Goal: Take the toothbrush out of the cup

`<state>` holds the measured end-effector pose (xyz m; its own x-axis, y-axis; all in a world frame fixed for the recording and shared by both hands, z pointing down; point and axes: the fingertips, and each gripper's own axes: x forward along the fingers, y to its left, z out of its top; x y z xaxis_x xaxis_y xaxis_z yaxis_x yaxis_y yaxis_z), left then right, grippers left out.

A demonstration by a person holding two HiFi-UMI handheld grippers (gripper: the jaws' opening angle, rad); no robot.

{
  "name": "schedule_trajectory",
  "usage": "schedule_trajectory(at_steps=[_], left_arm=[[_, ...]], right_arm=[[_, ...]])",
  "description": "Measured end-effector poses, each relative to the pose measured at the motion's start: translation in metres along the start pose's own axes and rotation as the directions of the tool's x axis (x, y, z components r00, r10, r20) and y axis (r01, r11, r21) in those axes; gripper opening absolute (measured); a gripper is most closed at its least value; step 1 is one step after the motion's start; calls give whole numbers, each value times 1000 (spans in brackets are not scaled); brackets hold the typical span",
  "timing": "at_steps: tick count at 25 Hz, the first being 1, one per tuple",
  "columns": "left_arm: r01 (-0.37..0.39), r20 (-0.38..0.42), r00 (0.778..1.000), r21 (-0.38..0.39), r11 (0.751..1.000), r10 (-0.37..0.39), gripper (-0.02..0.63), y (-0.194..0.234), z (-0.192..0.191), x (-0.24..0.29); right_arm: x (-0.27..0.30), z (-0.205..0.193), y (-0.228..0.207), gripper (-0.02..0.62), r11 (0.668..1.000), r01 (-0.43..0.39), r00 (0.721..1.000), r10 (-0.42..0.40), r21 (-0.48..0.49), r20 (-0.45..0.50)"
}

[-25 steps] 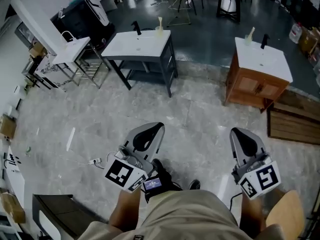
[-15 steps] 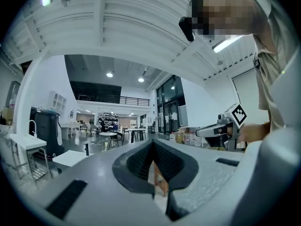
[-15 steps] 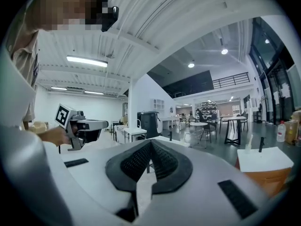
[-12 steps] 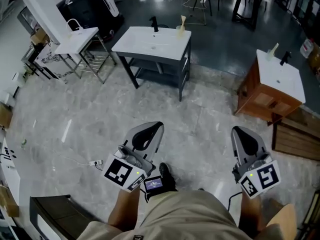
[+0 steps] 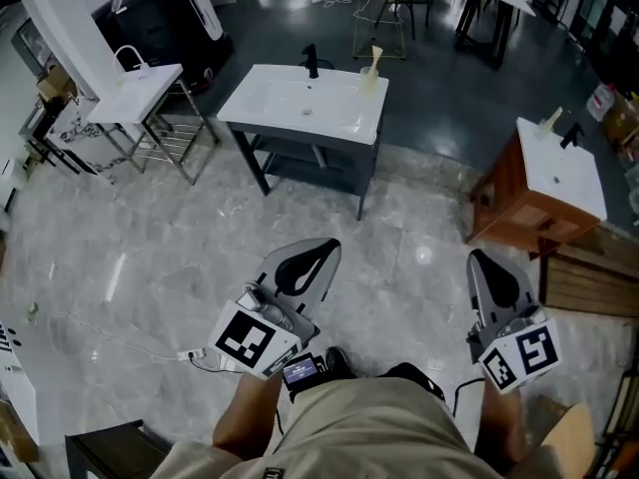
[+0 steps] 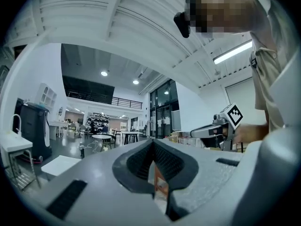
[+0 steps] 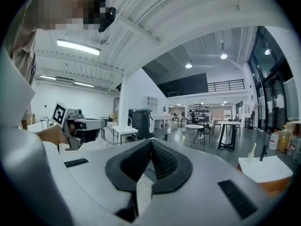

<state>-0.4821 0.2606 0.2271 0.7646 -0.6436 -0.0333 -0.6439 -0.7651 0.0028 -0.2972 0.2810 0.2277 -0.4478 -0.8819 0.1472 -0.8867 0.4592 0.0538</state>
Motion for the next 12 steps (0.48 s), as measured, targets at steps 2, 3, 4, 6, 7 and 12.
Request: schedule_trajectory(at_steps=[2, 3, 4, 6, 7, 12], left_arm=[[12, 5, 1000, -13, 1000, -12, 6, 16, -2, 6], [19, 5, 1000, -17, 1000, -19, 8, 22, -3, 10], [27, 3, 1000, -21, 999, -27, 6, 28, -5, 14], [35, -4, 999, -28, 999, -36, 8, 40, -9, 23], [37, -8, 999, -31, 999, -38, 6, 46, -10, 28], [37, -40, 998, -31, 999, -38, 7, 73, -25, 62]], right_arm=[[13, 1, -2, 5, 1000, 17, 1000, -17, -5, -12], [19, 2, -4, 5, 1000, 27, 999, -27, -5, -18], [24, 1, -8, 5, 999, 37, 999, -37, -4, -23], [36, 0, -15, 5, 999, 51, 998, -51, 0, -33], [42, -1, -19, 5, 998, 56, 998, -56, 4, -37], [77, -8, -50, 5, 998, 61, 998, -60, 24, -34]])
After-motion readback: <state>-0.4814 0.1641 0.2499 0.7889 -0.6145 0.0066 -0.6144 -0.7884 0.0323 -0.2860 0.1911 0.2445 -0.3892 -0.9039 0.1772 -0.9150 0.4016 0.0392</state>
